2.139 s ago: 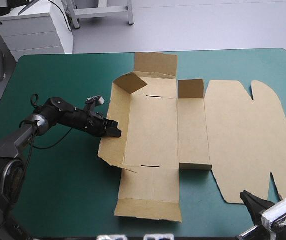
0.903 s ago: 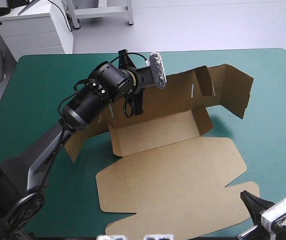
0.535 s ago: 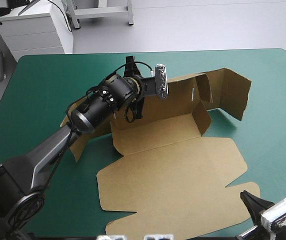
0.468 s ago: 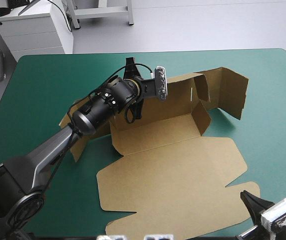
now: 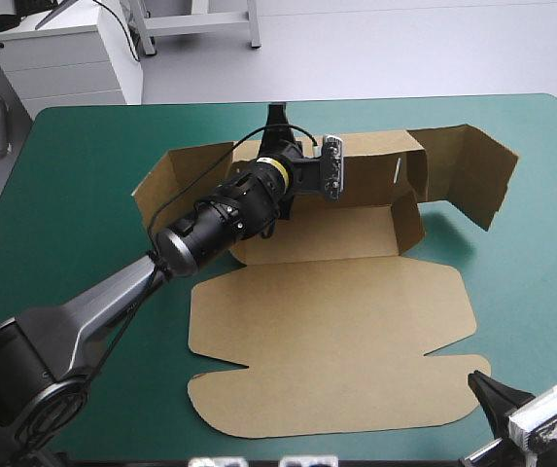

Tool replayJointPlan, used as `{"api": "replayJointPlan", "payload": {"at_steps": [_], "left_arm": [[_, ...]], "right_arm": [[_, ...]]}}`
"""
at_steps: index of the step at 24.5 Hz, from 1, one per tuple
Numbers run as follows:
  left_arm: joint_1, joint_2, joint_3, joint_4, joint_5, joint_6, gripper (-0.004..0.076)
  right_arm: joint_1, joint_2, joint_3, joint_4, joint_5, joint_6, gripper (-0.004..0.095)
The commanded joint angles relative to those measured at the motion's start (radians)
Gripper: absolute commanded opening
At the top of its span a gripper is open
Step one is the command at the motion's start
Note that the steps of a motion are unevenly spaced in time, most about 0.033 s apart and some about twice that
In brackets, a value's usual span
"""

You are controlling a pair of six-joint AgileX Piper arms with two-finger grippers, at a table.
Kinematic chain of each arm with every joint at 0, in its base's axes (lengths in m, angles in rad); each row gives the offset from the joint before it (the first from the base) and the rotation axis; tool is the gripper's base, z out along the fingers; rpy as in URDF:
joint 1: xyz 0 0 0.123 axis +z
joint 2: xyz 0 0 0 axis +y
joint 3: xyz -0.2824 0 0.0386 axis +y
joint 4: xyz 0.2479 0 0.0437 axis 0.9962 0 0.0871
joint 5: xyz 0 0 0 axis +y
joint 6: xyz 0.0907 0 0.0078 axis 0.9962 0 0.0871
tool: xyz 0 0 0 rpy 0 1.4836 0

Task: Fold the box

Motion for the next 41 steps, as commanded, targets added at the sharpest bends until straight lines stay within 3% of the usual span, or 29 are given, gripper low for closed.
{"api": "replayJointPlan", "payload": {"at_steps": [1,8,16,22,27,31,34,41], "left_arm": [[-0.011,-0.059,-0.022,0.048,-0.071,-0.016,-0.0008],[-0.011,-0.08,0.024,0.038,-0.095,-0.024,-0.0008],[-0.013,-0.152,0.187,0.061,-0.2,-0.058,-0.0008],[-0.013,-0.158,0.233,0.223,-0.202,-0.19,-0.0008],[-0.01,-0.149,0.237,0.352,-0.201,-0.296,-0.0008],[-0.01,-0.149,0.237,0.345,-0.205,-0.315,-0.0008],[-0.01,-0.149,0.237,0.341,-0.199,-0.336,-0.0008],[0.022,-0.149,0.237,0.341,-0.203,-0.341,-0.0008]], "right_arm": [[0.001,0.016,-0.022,0.011,-0.077,-0.002,-0.0019],[0.001,0.016,-0.022,0.007,-0.086,0.002,-0.0019],[0.001,0.016,-0.022,-0.02,-0.106,0.083,-0.0019],[0.001,0.016,-0.022,-0.02,-0.135,0.087,-0.0019],[0.001,0.075,-0.022,-0.015,-0.219,0.209,-0.0019],[0.001,0.273,-0.072,-0.005,-0.263,0.216,-0.0018],[0.001,0.481,-0.236,-0.048,-0.334,0.173,-0.0018],[0.001,1.016,-0.775,-0.245,-0.234,0.27,-0.0018]]}}
